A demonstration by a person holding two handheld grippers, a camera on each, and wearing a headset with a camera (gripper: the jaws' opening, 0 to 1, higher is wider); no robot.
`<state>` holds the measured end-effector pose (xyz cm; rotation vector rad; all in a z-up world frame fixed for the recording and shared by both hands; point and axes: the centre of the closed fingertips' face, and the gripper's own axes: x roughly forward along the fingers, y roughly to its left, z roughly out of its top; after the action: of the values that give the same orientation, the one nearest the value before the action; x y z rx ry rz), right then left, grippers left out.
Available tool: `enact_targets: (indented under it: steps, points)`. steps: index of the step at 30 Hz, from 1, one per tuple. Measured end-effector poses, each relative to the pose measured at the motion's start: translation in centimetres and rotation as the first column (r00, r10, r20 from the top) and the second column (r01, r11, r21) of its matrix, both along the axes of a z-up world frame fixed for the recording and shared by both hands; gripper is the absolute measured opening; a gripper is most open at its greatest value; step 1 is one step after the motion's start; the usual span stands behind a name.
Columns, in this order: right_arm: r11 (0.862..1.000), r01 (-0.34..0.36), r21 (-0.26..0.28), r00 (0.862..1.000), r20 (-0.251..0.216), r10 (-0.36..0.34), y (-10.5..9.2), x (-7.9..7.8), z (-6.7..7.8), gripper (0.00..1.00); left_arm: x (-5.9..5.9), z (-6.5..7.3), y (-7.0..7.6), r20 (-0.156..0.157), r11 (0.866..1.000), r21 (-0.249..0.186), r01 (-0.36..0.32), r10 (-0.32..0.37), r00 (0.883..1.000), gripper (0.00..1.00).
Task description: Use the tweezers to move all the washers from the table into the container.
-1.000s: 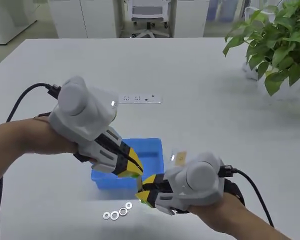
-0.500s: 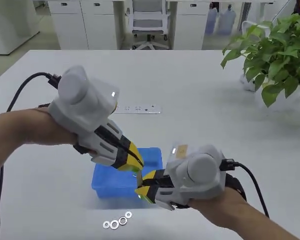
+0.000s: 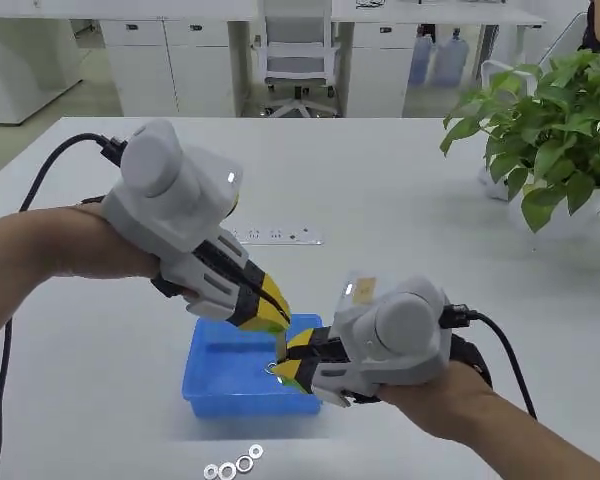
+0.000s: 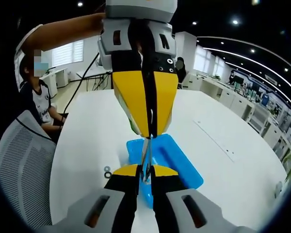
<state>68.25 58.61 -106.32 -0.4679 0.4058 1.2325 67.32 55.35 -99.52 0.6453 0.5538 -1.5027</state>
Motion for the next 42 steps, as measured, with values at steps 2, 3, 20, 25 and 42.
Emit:
enact_targets:
  steps: [2, 3, 20, 25, 42]
  points:
    - [1.0, 0.0, -0.002, 1.0, 0.002, 0.0, 0.0, 0.3, -0.1, 0.1, 0.3, -0.1, 0.0, 0.004, 1.0, 0.002, -0.002, 0.002, 1.0, 0.05]
    - [1.0, -0.001, -0.002, 1.0, 0.003, 0.001, 0.0, 0.5, -0.1, 0.1, 0.4, -0.1, 0.0, 0.004, 1.0, 0.0, -0.003, 0.003, 1.0, 0.05]
    - [1.0, -0.008, -0.001, 1.0, -0.021, 0.008, 0.3, 3.1, -2.2, 0.1, 3.1, -2.3, 0.5, 0.001, 1.0, 0.016, -0.026, 0.026, 1.0, 0.05]
    - [1.0, -0.012, -0.007, 0.999, -0.032, 0.011, 0.4, 3.6, -3.1, 0.1, 3.6, -3.1, 0.6, -0.006, 0.999, 0.023, -0.032, 0.032, 0.999, 0.05]
    - [0.998, -0.045, -0.051, 0.996, -0.073, 0.041, 0.7, 4.3, -6.2, 0.11, 4.5, -6.1, 1.1, -0.033, 0.998, 0.027, -0.057, 0.057, 0.998, 0.05]
